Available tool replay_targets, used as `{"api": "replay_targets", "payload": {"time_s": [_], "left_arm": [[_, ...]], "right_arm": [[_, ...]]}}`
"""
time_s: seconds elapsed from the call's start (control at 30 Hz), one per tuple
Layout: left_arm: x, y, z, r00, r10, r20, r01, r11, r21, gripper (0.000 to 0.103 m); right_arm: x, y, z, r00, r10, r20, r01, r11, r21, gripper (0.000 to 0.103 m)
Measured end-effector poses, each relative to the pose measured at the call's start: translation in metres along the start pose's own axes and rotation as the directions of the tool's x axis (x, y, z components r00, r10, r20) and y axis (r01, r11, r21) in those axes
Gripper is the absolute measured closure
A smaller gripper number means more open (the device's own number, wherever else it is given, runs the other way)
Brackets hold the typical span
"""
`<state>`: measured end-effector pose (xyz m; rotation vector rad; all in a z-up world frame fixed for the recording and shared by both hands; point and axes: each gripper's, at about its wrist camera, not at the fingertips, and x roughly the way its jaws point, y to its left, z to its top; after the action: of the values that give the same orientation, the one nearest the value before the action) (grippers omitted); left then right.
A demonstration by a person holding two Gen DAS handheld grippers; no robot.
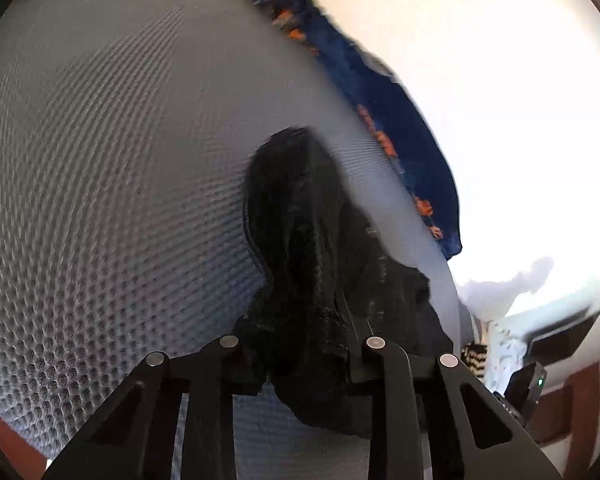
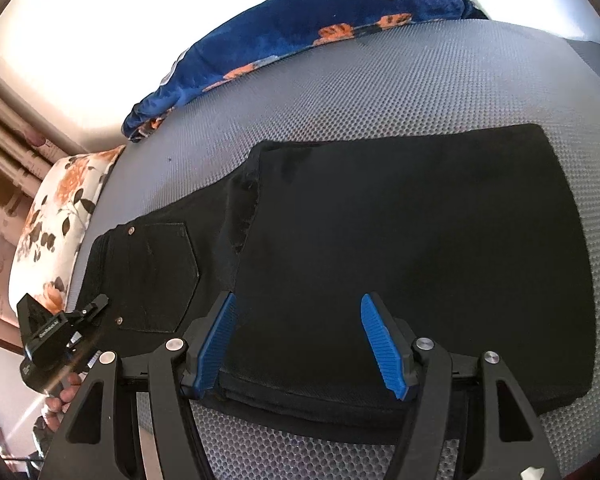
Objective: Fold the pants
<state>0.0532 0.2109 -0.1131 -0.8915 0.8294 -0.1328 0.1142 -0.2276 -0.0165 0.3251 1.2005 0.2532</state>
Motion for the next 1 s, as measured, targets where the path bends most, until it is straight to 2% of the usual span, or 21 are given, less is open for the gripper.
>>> {"api": "replay_targets", "payload": {"time_s": [0.13, 0.23, 0.37, 0.57, 0.8, 0.87, 0.93, 1.0], "left_arm": [[-0.007, -0.054, 0.012, 0.999, -0.029, 0.021, 0.026, 0.994, 0.108, 0.076], [-0.007, -0.105, 0.013, 0.998, -0.067, 0.008, 0.064, 0.977, 0.202, 0.076], [0.002, -0.162, 0.004, 0.993, -0.112, -0.029, 0.115, 0.944, 0.310, 0.076], [0.049, -0.235, -0.031, 0.981, -0.130, -0.142, 0.179, 0.883, 0.435, 0.076], [0.112, -0.282, -0.098, 0.956, -0.053, -0.287, 0.213, 0.799, 0.563, 0.076], [0.132, -0.288, -0.125, 0.947, 0.004, -0.321, 0.203, 0.765, 0.611, 0.076], [0.150, -0.290, -0.147, 0.936, 0.077, -0.343, 0.176, 0.742, 0.647, 0.076], [0.165, -0.288, -0.165, 0.929, 0.142, -0.343, 0.146, 0.710, 0.689, 0.076]], "right_arm": [[-0.015, -0.008, 0.005, 0.999, 0.001, 0.038, -0.002, 1.000, 0.015, 0.041], [-0.027, -0.017, 0.005, 0.998, -0.001, 0.066, -0.001, 1.000, 0.028, 0.041], [-0.045, -0.035, 0.002, 0.994, -0.018, 0.103, 0.012, 0.998, 0.054, 0.041], [-0.071, -0.076, -0.002, 0.988, -0.034, 0.151, 0.014, 0.991, 0.130, 0.041], [-0.091, -0.122, -0.004, 0.982, -0.059, 0.181, 0.018, 0.976, 0.216, 0.041], [-0.092, -0.131, -0.005, 0.981, -0.061, 0.182, 0.018, 0.973, 0.230, 0.041], [-0.092, -0.137, -0.006, 0.982, -0.065, 0.178, 0.021, 0.970, 0.241, 0.041], [-0.092, -0.142, -0.007, 0.983, -0.062, 0.175, 0.017, 0.968, 0.249, 0.041]]}}
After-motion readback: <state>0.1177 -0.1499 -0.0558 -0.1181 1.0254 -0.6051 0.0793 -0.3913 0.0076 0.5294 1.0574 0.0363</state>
